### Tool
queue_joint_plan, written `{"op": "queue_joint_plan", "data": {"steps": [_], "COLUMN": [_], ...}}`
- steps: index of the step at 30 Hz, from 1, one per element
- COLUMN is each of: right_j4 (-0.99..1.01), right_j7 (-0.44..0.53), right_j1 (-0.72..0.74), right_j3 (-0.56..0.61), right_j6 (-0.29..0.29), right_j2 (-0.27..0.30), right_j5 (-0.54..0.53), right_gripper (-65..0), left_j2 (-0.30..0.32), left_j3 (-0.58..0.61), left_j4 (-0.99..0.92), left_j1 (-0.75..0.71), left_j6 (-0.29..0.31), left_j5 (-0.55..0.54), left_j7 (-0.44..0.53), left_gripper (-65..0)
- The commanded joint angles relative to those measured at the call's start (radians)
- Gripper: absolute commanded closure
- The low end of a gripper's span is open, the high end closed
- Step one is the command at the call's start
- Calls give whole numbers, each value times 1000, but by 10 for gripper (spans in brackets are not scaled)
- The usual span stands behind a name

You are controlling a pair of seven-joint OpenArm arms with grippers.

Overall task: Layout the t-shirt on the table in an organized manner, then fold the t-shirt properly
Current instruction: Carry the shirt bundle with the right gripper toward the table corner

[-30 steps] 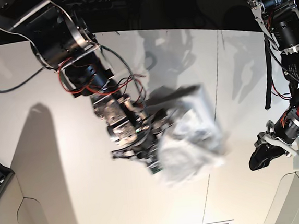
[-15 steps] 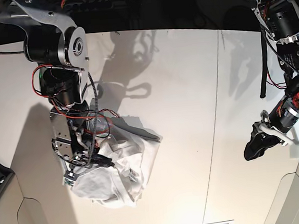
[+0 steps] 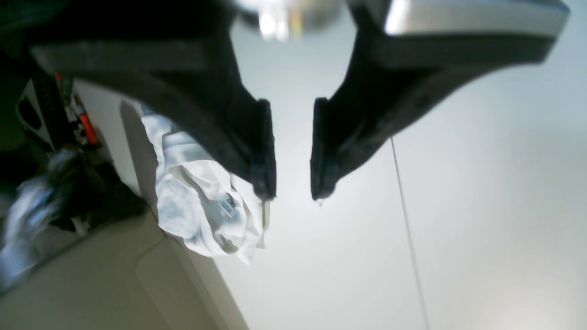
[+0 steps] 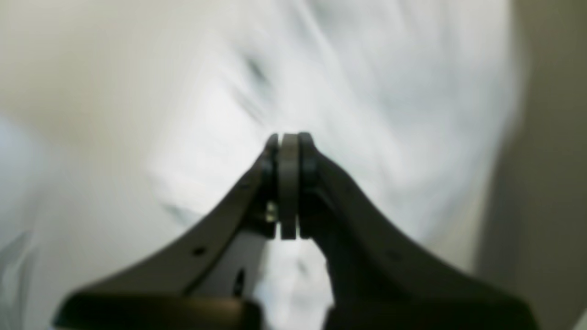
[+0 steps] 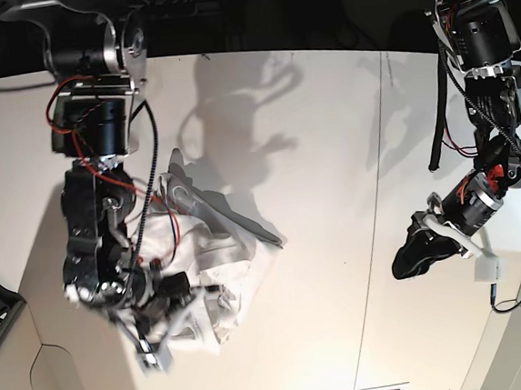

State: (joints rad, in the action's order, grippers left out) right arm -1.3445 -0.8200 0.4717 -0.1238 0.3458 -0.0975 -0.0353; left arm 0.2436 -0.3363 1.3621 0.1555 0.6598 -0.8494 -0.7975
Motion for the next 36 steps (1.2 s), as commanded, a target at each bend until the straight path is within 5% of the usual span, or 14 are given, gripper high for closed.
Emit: {"op": "queue_joint_plan", "data": {"steps": [1, 3, 4, 12, 21, 23, 28, 36], "right_j4": [-31, -39, -35, 229, 747, 819, 805, 557], "right_j7": [8, 16, 30, 276, 567, 565, 506, 404], "right_j1": [18, 26, 31, 151, 231, 224, 126, -78], "right_j3": [37, 120, 164, 420, 432, 431, 343, 15], "right_j6": [64, 210, 239, 234, 233, 190, -81, -307], "right_j2": [18, 63, 87, 254, 263, 264, 263, 196], "right_j5": [-26, -67, -78, 30, 93, 84, -5, -14], "right_gripper": [0, 0, 0, 0, 0, 0, 0, 0], "left_j2": [11, 11, 11, 6, -6, -13, -23, -25], "left_j3": [5, 17, 22, 29, 29, 29, 29, 29], "left_j4": [17, 17, 17, 17, 17, 17, 17, 17], "left_j1": [21, 21, 21, 0, -40, -42, -42, -42], "left_j6": [18, 18, 18, 18, 18, 18, 19, 19], "left_j5": [-24, -21, -21, 1, 1, 1, 1, 0], "left_j7": [18, 14, 11, 7, 7, 8, 8, 11], "left_gripper": [-165, -165, -165, -165, -165, -165, -165, -165]}}
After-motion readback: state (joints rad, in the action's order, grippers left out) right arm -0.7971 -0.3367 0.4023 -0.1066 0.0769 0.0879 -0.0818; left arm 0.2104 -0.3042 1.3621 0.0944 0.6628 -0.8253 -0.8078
